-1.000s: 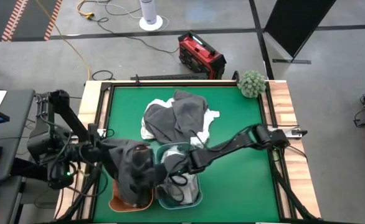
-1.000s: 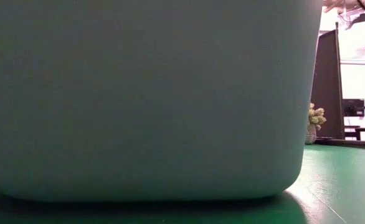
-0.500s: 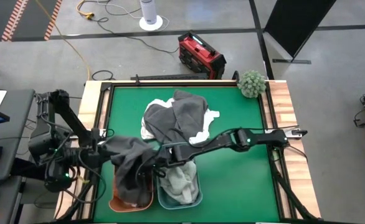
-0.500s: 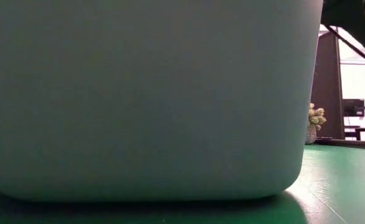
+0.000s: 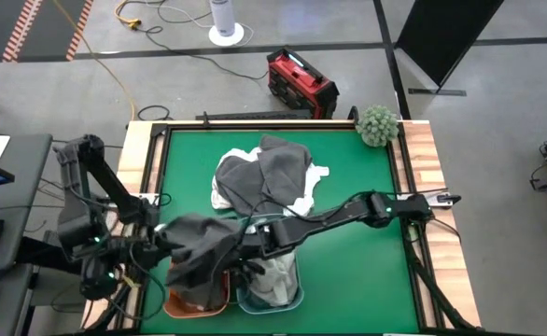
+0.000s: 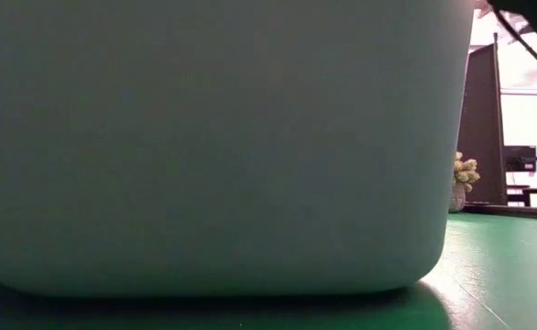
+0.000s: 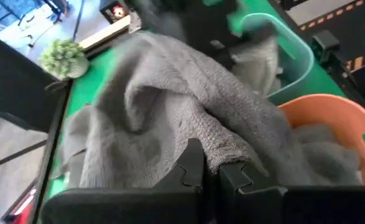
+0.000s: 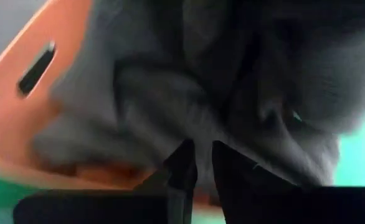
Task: Sort towels by color in basket
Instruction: Put the bottom black towel into the orange bin
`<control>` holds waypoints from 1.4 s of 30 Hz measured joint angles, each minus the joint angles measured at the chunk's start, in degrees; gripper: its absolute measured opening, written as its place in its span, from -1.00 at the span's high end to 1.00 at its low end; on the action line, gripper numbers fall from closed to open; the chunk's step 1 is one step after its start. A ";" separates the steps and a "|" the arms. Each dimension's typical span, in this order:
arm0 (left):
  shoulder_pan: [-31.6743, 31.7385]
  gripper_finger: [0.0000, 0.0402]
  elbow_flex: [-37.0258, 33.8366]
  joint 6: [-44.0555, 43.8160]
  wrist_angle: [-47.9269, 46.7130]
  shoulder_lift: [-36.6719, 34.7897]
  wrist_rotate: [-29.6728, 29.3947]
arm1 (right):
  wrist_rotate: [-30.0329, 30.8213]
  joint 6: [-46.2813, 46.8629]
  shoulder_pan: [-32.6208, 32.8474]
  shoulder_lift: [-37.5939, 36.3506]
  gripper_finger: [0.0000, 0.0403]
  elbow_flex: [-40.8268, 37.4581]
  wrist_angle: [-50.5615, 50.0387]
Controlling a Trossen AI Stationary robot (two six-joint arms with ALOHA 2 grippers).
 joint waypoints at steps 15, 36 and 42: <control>8.06 1.00 -28.71 1.34 34.03 -0.04 14.78 | 10.61 6.52 0.14 -9.01 0.57 -0.01 -12.24; 20.44 0.31 -25.00 6.87 31.48 -0.17 42.70 | 11.00 7.03 -0.29 -8.88 0.57 -0.04 -19.27; 20.15 -0.01 -13.83 6.62 16.83 -0.17 43.93 | 16.84 14.33 0.29 -12.68 0.57 -0.02 -30.87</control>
